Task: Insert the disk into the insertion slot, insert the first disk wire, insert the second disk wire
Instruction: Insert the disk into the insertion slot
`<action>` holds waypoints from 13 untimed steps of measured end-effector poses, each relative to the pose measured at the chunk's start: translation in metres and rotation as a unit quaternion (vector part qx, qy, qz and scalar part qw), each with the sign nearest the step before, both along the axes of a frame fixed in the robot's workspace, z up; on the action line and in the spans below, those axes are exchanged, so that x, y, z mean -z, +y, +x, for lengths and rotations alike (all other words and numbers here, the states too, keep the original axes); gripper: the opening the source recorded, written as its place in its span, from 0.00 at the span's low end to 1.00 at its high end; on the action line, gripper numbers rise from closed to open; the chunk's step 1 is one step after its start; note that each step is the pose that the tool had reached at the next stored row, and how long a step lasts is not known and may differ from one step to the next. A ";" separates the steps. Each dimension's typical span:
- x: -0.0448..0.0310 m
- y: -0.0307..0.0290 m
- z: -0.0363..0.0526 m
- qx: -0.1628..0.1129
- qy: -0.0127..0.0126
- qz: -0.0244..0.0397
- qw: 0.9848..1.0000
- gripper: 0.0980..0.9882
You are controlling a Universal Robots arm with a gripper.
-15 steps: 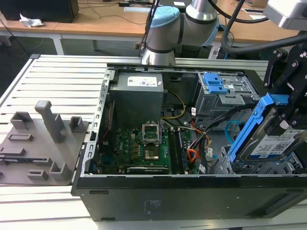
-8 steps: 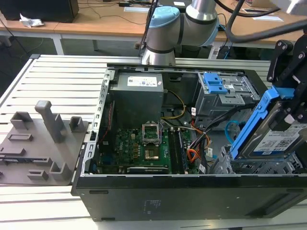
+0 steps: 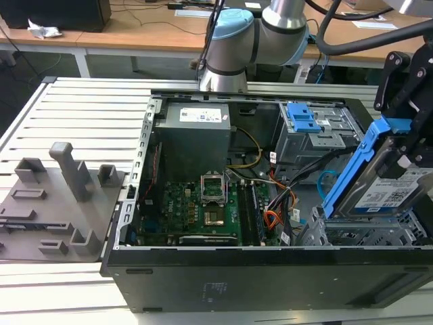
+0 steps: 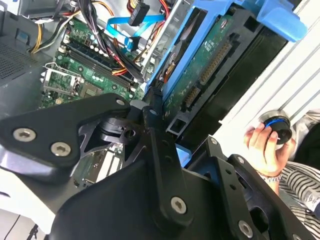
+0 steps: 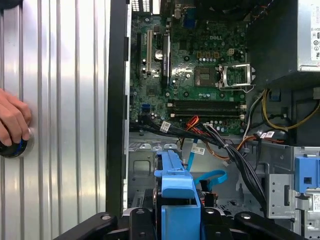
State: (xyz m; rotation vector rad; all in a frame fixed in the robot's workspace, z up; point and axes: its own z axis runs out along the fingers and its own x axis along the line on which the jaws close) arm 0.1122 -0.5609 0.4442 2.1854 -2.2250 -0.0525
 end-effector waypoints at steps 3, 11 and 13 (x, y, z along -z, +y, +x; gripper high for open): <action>0.0052 0.0003 0.0000 0.000 0.000 0.000 1.000 0.30; 0.0116 0.0018 0.0023 0.000 0.001 0.000 1.000 0.30; 0.0132 0.0020 0.0025 0.000 0.002 0.000 1.000 0.30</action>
